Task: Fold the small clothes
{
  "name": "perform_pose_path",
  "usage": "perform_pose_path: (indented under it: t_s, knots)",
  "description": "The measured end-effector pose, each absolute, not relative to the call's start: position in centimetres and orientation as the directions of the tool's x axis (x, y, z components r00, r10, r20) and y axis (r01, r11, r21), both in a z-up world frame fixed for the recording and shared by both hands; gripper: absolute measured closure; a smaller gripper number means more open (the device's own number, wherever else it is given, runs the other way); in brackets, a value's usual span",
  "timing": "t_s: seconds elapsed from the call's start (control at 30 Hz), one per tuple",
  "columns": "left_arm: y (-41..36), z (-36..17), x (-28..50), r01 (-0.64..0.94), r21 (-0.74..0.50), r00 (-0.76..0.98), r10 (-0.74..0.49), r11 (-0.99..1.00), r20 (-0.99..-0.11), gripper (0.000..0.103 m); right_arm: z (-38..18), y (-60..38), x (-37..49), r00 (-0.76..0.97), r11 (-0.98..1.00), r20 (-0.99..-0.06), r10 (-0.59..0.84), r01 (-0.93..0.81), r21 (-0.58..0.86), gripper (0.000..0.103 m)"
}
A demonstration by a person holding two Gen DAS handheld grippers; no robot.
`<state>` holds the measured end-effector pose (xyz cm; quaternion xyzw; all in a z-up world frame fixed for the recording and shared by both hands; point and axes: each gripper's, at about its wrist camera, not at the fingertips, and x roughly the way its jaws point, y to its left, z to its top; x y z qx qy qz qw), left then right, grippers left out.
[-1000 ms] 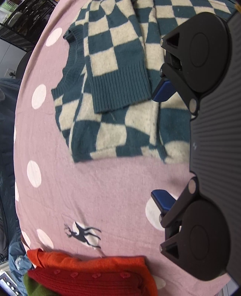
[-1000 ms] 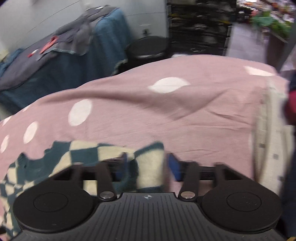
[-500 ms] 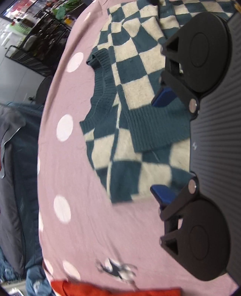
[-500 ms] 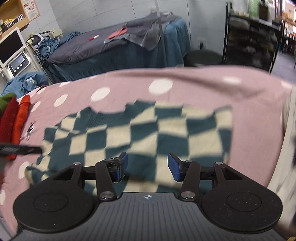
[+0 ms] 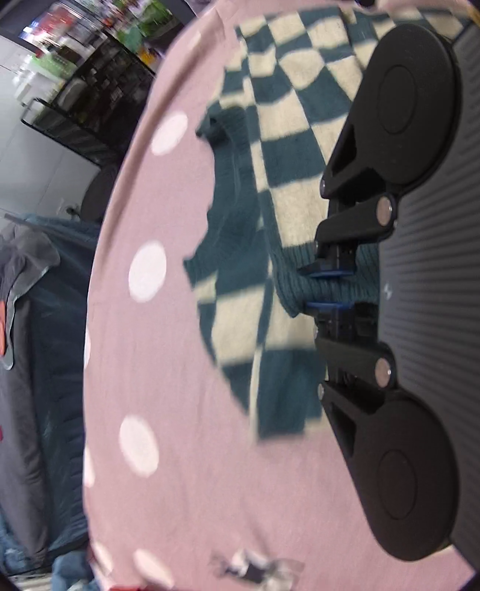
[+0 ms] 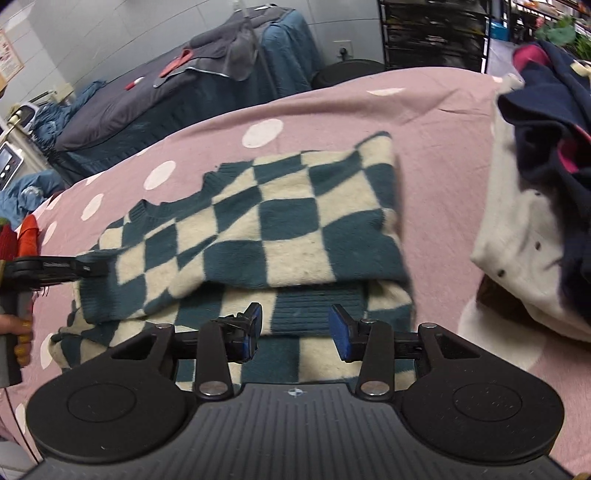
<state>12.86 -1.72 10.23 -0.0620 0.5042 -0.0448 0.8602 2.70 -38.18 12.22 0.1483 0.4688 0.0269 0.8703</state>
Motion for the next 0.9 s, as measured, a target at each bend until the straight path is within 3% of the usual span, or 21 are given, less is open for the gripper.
perform_pose_path:
  t_s: [0.13,0.2,0.3,0.33,0.4,0.5,0.57,0.73,0.9]
  knots:
    - [0.1,9.0,12.9,-0.010,-0.035,0.427,-0.028,0.999,-0.904,0.088,12.4,-37.6,3.0,0.576,0.966,-0.799,0.173,0.058,0.252,0.032]
    - [0.0,8.4,13.1,0.004,-0.019,0.401,-0.019,1.000,-0.916,0.060,12.4,-37.1,3.2,0.584,0.971,-0.792,0.178,0.027,0.238,0.032]
    - [-0.9,9.0,12.6,-0.003,0.074,0.423,0.068,0.997,-0.904,0.028,12.4,-35.8,3.6,0.612,0.984,-0.775,0.157,-0.027,0.179,0.032]
    - [-1.2,9.3,12.3,-0.006,0.112,0.430,0.104,0.994,-0.897,0.024,12.3,-35.4,3.9,0.620,0.987,-0.770,0.148,-0.045,0.154,0.032]
    - [-1.8,9.6,11.6,-0.005,0.175,0.424,0.160,0.985,-0.892,0.003,11.7,-35.1,4.8,0.603,0.990,-0.785,0.140,-0.058,0.131,0.032]
    - [-2.6,8.6,10.8,0.063,0.237,0.386,0.196,0.969,-0.901,0.001,9.6,-35.0,6.7,0.516,0.997,-0.855,0.056,0.012,0.072,0.032]
    - [-2.7,7.6,10.2,0.093,0.266,0.364,0.216,0.959,-0.906,0.001,8.3,-35.4,7.5,0.462,0.996,-0.886,0.041,0.052,0.073,0.026]
    - [-1.0,8.2,8.3,0.030,0.198,0.364,0.174,0.980,-0.915,0.000,8.5,-35.6,7.5,0.467,0.997,-0.883,0.045,0.034,0.069,0.009]
    - [0.1,9.5,6.7,0.017,0.196,0.384,0.175,0.980,-0.907,0.000,9.3,-35.9,6.5,0.496,0.997,-0.867,0.038,0.040,0.066,0.008]
